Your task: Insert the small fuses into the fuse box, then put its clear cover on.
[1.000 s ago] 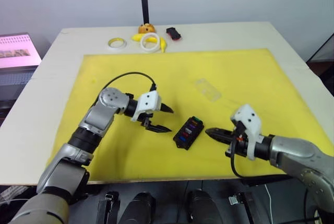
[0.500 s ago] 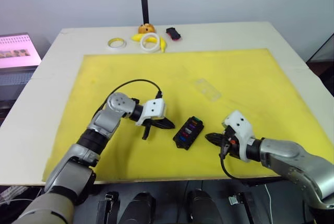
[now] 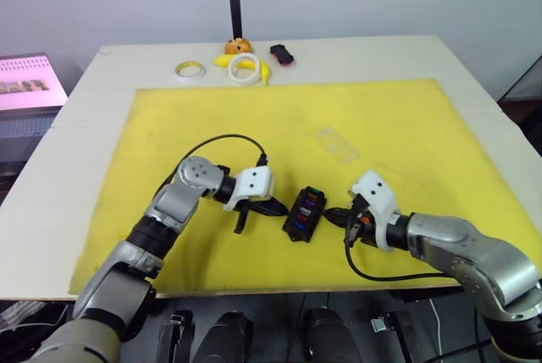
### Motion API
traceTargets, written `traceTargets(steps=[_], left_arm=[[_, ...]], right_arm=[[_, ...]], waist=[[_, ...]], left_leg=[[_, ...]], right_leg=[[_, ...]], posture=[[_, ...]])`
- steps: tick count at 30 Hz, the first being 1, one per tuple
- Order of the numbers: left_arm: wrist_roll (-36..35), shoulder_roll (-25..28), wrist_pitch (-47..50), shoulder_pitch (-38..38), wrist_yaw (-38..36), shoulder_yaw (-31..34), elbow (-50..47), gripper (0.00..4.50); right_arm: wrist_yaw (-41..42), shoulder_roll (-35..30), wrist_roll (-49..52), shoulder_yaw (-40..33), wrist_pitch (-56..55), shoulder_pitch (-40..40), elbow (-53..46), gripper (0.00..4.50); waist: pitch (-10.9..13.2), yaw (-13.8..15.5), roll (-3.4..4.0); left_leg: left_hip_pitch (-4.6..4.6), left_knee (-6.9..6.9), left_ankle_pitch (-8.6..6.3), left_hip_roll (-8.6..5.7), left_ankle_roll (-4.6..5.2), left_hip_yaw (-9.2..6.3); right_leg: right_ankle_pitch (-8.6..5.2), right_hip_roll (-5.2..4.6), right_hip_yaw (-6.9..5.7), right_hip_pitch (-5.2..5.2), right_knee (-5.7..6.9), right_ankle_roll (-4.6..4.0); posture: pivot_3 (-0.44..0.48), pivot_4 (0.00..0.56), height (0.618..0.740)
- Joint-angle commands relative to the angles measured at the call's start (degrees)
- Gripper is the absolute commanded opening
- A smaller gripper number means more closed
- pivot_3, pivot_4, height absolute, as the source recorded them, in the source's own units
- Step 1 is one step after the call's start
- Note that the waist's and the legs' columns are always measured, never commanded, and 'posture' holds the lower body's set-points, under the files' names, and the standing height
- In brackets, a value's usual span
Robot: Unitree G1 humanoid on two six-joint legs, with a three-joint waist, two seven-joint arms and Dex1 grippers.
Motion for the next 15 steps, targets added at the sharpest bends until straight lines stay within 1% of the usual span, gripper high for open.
traceTargets(steps=[1,3,5,7,8,9,10,11,12,14,15], left_arm=[[0.1,1.1,0.9,-0.2,0.9,1.0,-2.1,0.07],[-0.4,2.7,2.4,0.8,1.1,2.0,-3.8,0.07],[-2.5,4.4,5.1,2.5,1.1,3.8,-7.1,0.07],[-5.7,5.3,8.7,5.0,3.0,7.1,-11.4,0.61],[-8.0,5.6,11.6,6.5,4.1,9.1,-14.4,0.93],[-10.3,5.9,13.9,8.1,4.8,11.0,-17.3,1.5],[-11.9,6.2,15.4,9.2,5.3,12.1,-19.4,1.89],[-14.0,6.4,17.0,10.6,6.1,13.8,-22.1,2.47],[-16.2,6.5,19.1,11.8,7.6,15.9,-24.7,3.02],[-19.1,6.5,22.7,13.0,10.4,18.8,-28.4,3.95],[-20.2,6.5,24.2,13.1,11.6,19.7,-29.6,4.47]], right_arm=[[0.9,-1.0,1.2,-2.0,0.6,-0.3,-2.9,0.0],[2.1,-2.0,1.7,-3.0,0.2,-0.6,-4.0,0.0],[2.0,-2.8,1.9,-4.5,0.0,-1.0,-4.5,0.0],[2.1,-3.5,1.0,-6.1,-1.8,-0.9,-4.7,0.0],[2.5,-3.9,1.0,-7.4,-2.5,-0.5,-4.5,0.0],[3.1,-4.1,1.4,-8.8,-3.1,0.0,-4.4,0.0],[3.5,-4.3,1.7,-9.9,-3.4,0.4,-4.4,0.0],[4.4,-4.4,2.6,-11.6,-4.1,0.9,-4.2,0.0],[4.5,-4.0,3.7,-14.2,-4.0,0.7,-3.0,0.27],[4.3,-3.5,5.2,-17.8,-3.5,-0.3,-0.4,0.85],[4.0,-3.2,5.8,-19.0,-3.1,-1.3,1.1,1.33]], waist=[[0.0,0.0,0.0],[0.0,-0.1,0.0],[0.0,-0.2,0.0],[0.0,-0.2,0.0],[0.0,-0.2,0.0],[0.0,-0.1,0.0],[0.0,0.0,0.0],[0.0,0.1,0.0],[0.0,0.2,0.0],[0.0,0.3,0.0],[0.0,0.3,0.0]], left_leg=[[0.0,0.0,0.0,0.0,0.0,0.0],[0.0,0.0,0.0,0.0,0.0,0.0],[0.0,-0.02,0.0,0.01,0.0,0.0],[0.01,-0.04,0.0,0.04,0.0,0.01],[0.0,-0.04,0.0,0.06,0.0,0.01],[0.0,-0.04,0.0,0.07,0.0,0.01],[-0.01,-0.03,0.0,0.07,0.0,0.01],[-0.02,-0.02,0.0,0.06,0.0,0.0],[-0.02,-0.01,0.0,0.04,0.0,-0.03],[-0.01,0.0,0.0,0.03,0.0,-0.03],[0.01,0.01,0.0,0.04,0.0,-0.03]], right_leg=[[0.0,0.0,0.0,0.0,0.0,0.0],[0.0,0.0,0.0,0.0,0.0,0.0],[0.0,0.01,0.0,-0.02,0.0,0.0],[0.0,0.02,0.0,-0.03,0.01,0.0],[0.0,0.02,0.0,-0.05,0.01,0.0],[0.0,0.01,0.01,-0.05,0.02,0.0],[0.0,0.01,0.01,-0.05,0.01,0.0],[0.0,-0.01,0.01,-0.04,0.0,0.0],[0.0,-0.01,0.01,-0.01,0.0,0.0],[0.0,-0.02,0.02,0.02,-0.02,0.0],[0.0,-0.02,0.02,0.05,-0.02,0.0]], posture=[[0.0,0.15,0.74],[0.0,0.15,0.74],[0.0,0.15,0.74],[0.0,0.15,0.74],[0.0,0.15,0.74],[0.0,0.15,0.74],[0.0,0.15,0.74],[0.0,0.15,0.74],[0.0,0.15,0.74],[0.0,0.15,0.74],[0.0,0.15,0.74]])
